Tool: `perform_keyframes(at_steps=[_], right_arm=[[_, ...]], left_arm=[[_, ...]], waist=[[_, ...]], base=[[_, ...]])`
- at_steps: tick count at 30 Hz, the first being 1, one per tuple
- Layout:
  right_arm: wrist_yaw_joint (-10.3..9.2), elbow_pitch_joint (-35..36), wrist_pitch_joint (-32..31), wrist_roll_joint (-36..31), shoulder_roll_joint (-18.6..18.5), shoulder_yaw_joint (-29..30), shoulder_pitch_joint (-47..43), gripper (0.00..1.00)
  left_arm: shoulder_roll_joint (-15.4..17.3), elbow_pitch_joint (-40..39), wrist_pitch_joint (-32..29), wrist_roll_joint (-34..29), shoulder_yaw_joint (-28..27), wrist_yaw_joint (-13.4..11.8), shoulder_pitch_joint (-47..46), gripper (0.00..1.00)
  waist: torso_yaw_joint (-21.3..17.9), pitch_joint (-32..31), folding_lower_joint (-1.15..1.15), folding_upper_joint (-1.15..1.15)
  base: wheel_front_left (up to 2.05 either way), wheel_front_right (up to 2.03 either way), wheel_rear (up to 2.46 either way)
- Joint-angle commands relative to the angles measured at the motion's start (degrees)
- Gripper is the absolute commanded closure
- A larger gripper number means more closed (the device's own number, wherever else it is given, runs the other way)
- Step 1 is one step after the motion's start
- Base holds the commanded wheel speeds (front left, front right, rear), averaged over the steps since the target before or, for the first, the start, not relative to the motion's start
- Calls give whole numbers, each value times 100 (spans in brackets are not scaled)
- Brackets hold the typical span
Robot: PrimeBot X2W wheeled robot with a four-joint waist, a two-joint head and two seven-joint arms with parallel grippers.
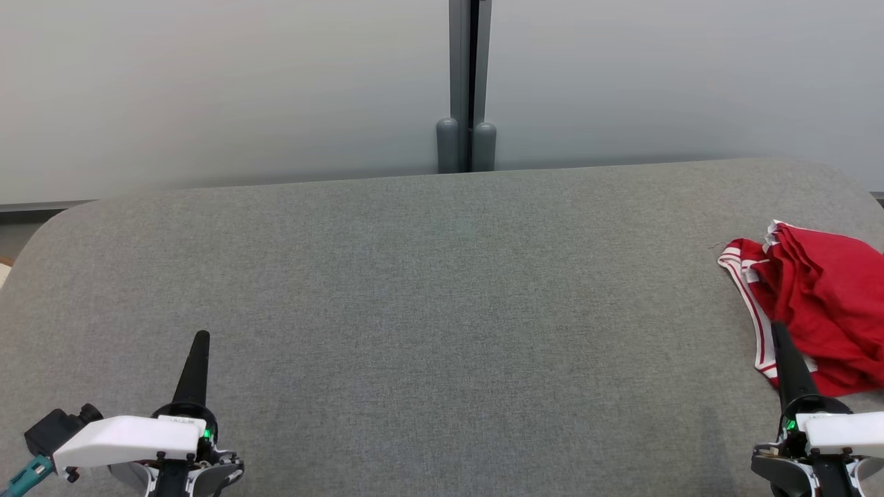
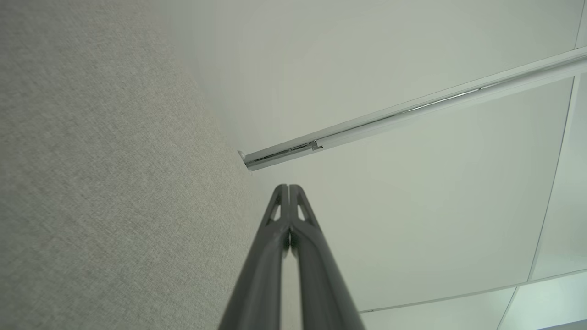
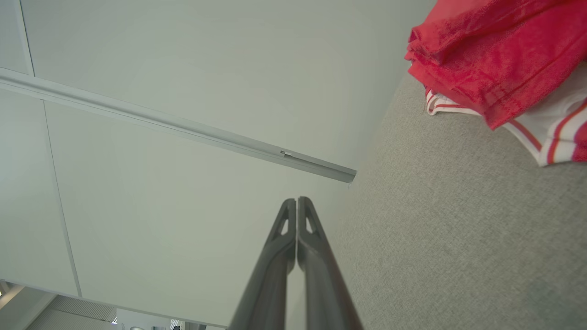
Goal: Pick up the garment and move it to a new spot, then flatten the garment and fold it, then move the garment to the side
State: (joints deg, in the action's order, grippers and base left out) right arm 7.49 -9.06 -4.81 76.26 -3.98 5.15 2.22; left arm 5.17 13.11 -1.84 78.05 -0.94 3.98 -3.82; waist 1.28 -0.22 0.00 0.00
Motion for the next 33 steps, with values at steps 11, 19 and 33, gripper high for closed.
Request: perform_keyframes(at_steps=[11, 19, 33], right_arm=[[2, -165, -62, 579, 9, 47, 191, 100], [1, -266, -83, 924, 23, 61, 274, 100], [0, -455, -126, 1507, 53, 83, 399, 100]], left_arm=[[-35, 9, -146, 515, -194, 146, -187, 100], [-84, 38, -229, 823, -296, 215, -195, 100], [-150, 86, -380, 1359, -470, 339, -270, 100]], waist=[[-36, 11, 0, 0], [-62, 19, 0, 0], [-111, 35, 0, 0]], base=[[0, 0, 0], [0, 0, 0], [0, 0, 0]])
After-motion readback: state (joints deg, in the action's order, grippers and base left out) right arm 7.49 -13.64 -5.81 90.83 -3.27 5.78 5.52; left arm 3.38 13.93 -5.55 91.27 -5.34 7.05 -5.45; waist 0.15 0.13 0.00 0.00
